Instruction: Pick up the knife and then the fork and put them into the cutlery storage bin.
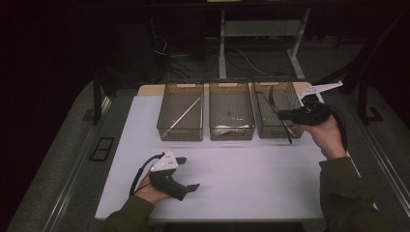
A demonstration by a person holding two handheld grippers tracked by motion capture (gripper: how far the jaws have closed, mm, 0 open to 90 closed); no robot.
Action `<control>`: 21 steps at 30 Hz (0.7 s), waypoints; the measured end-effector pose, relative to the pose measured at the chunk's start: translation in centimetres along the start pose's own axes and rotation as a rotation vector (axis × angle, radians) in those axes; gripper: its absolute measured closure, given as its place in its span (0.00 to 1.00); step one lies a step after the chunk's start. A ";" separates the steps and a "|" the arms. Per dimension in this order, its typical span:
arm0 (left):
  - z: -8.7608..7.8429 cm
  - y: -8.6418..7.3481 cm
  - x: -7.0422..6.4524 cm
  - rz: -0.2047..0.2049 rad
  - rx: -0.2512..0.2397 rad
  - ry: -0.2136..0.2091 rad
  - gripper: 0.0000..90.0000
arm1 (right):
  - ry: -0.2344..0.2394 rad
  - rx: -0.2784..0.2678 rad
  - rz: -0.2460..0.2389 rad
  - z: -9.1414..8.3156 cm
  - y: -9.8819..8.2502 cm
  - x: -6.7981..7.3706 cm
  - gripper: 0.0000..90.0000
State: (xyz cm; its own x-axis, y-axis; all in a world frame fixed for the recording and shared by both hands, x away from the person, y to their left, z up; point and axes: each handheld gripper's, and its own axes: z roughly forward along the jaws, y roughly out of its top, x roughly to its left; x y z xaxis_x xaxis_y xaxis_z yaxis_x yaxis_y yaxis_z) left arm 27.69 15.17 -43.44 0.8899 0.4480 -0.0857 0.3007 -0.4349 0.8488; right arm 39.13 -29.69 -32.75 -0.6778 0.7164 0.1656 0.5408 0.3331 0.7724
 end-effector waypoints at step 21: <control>0.1 0.0 -0.2 0.000 -0.004 -0.006 0.00 | -0.179 -0.019 0.056 -0.3 3.0 -4.8 0.94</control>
State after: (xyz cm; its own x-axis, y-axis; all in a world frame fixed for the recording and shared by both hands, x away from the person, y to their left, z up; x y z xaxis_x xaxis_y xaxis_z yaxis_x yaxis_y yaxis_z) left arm 27.56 15.04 -43.44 0.8920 0.4434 -0.0884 0.2991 -0.4319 0.8509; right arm 43.83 -32.30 -31.07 -0.5466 0.8316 0.0980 0.5644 0.2795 0.7767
